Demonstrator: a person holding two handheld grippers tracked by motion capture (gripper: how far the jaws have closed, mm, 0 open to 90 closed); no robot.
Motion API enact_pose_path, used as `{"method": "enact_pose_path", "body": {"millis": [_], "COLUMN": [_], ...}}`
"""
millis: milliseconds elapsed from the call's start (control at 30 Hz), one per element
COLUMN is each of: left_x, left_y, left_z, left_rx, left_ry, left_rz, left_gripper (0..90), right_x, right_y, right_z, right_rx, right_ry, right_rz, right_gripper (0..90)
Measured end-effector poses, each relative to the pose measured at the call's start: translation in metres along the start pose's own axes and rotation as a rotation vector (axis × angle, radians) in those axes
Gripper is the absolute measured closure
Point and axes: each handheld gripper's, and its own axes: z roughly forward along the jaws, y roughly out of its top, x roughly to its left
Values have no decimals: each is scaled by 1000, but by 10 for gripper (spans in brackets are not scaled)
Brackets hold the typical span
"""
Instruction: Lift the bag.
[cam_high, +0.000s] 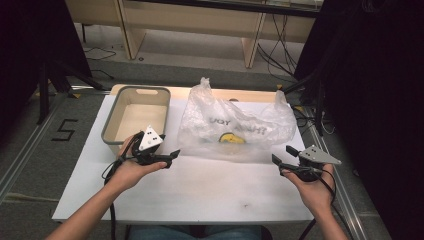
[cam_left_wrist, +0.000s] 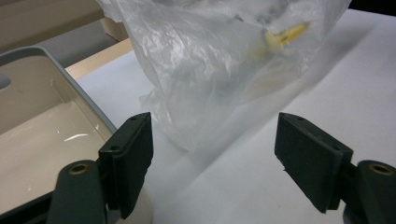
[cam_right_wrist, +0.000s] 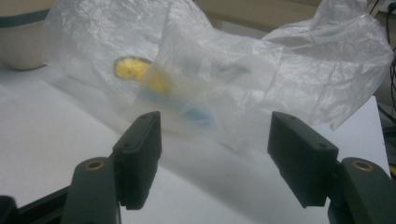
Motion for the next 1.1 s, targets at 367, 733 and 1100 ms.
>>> {"method": "enact_pose_path", "body": {"millis": [367, 733, 1100], "left_x": [-3, -6, -6], "left_y": [-20, -35, -41], "left_z": [-5, -11, -9], "left_rx": [4, 4, 15], "left_ry": [-5, -2, -4], "left_rz": [5, 1, -1], "left_gripper": [277, 274, 267], "right_x": [5, 8, 7], "right_y": [-15, -29, -33], "right_z": [-4, -10, -11], "right_rx": [29, 38, 32], "right_ry": [35, 67, 68], "right_rz": [-3, 15, 33], "right_gripper": [359, 359, 360]}}
